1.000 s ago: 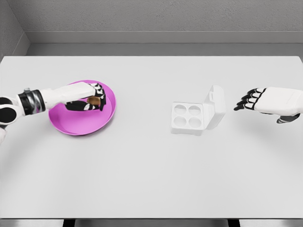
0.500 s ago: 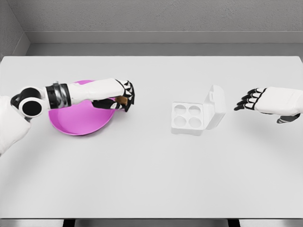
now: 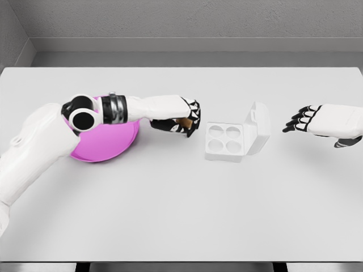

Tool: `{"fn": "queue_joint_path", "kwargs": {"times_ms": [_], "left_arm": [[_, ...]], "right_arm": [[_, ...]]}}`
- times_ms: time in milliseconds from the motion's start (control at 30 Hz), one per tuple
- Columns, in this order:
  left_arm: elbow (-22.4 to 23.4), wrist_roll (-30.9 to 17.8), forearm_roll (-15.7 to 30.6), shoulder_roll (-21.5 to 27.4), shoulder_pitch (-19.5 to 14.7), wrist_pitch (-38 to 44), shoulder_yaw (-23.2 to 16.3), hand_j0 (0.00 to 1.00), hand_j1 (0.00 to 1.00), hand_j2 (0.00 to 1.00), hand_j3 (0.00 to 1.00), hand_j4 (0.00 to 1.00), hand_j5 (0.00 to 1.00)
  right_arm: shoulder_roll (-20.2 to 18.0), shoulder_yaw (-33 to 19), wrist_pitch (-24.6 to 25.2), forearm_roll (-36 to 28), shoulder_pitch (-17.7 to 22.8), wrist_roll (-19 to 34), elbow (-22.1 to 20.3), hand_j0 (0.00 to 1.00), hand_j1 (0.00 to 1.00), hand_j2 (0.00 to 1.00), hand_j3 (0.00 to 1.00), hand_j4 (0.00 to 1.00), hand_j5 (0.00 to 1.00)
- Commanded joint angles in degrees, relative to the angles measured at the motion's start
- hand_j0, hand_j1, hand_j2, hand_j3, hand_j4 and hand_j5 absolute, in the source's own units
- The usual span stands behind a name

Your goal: Pack egg into the box and close the box lid

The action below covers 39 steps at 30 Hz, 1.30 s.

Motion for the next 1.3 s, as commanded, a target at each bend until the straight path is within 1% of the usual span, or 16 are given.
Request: {"fn": "queue_joint_path", "kwargs": {"times_ms": [0,133,300,400,467,533,600,767,800,900,933,967,1200,1267], "left_arm": [[2.0,0.1,-0.2,-2.9,-0.1,0.2,-0.7,0.23,0.23,0.23,0.23,0.23,0.23],[2.2,0.0,-0.3,-5.4,-1.8,0.2,-0.7,0.23,0.23,0.23,0.23,0.23,0.23],[2.4,0.0,-0.3,-7.0,-2.3,0.2,-1.1,0.23,0.23,0.23,0.23,0.23,0.23],[7.2,0.1,-0.4,-9.5,-3.6,0.2,-1.2,0.23,0.23,0.23,0.23,0.23,0.23],[8.8,0.1,-0.4,-9.8,-4.0,0.2,-1.2,0.23,0.23,0.23,0.23,0.23,0.23],[11.5,0.1,-0.5,-11.0,-4.2,0.2,-1.2,0.23,0.23,0.23,0.23,0.23,0.23],[14.0,0.1,-2.6,-12.5,-4.3,0.2,-1.2,0.23,0.23,0.23,0.23,0.23,0.23],[14.9,0.1,-4.1,-14.9,-4.7,0.2,-1.2,0.24,0.24,0.24,0.24,0.24,0.24],[16.6,0.1,-4.1,-15.8,-5.1,0.2,-1.2,0.24,0.24,0.24,0.24,0.24,0.24],[18.0,0.2,-4.0,-17.3,-5.5,0.2,-1.1,0.24,0.24,0.24,0.24,0.24,0.24],[19.8,0.3,-4.0,-18.1,-5.6,0.2,-1.1,0.24,0.24,0.24,0.24,0.24,0.24],[20.5,0.4,-4.0,-18.8,-5.9,0.2,-1.1,0.24,0.24,0.24,0.24,0.24,0.24],[21.4,0.5,-4.1,-19.6,-6.2,0.2,-1.0,0.25,0.25,0.25,0.25,0.25,0.25],[23.3,0.5,-4.1,-20.5,-6.5,0.2,-1.0,0.25,0.25,0.25,0.25,0.25,0.25]], "right_arm": [[-0.1,0.0,0.1,-0.2,0.0,0.0,0.0,1.00,1.00,1.00,1.00,1.00,1.00],[-0.1,0.0,0.1,-0.2,0.0,0.0,0.0,1.00,1.00,1.00,1.00,1.00,1.00],[-0.1,0.0,0.1,-0.2,0.0,0.0,0.0,1.00,1.00,1.00,1.00,1.00,1.00],[-0.1,0.0,0.1,-0.2,0.0,0.0,0.0,1.00,1.00,1.00,1.00,1.00,1.00],[-0.1,0.0,0.1,-0.2,0.0,0.0,0.0,1.00,1.00,1.00,1.00,1.00,1.00],[-0.1,0.0,0.1,-0.2,0.0,0.0,0.0,1.00,1.00,1.00,1.00,1.00,1.00],[-0.1,0.0,0.1,-0.2,0.0,0.0,0.1,1.00,1.00,1.00,1.00,1.00,1.00],[-0.1,-0.1,0.1,-0.2,-0.1,0.0,0.1,1.00,1.00,1.00,1.00,1.00,1.00],[-0.1,-0.1,0.1,-0.2,-0.1,0.0,0.0,1.00,1.00,1.00,1.00,1.00,1.00],[-0.1,-0.1,0.1,-0.2,-0.1,0.0,0.0,1.00,1.00,1.00,1.00,1.00,1.00],[-0.1,-0.1,0.1,-0.2,-0.1,0.0,0.0,1.00,1.00,1.00,1.00,1.00,1.00],[0.0,-0.1,0.1,-0.2,-0.2,0.0,0.0,1.00,1.00,1.00,1.00,1.00,1.00],[-0.1,0.1,0.1,-0.2,-0.2,0.0,0.3,1.00,1.00,1.00,1.00,1.00,1.00],[-0.1,0.0,0.1,-0.2,-0.2,0.0,0.3,1.00,1.00,1.00,1.00,1.00,1.00]]}}
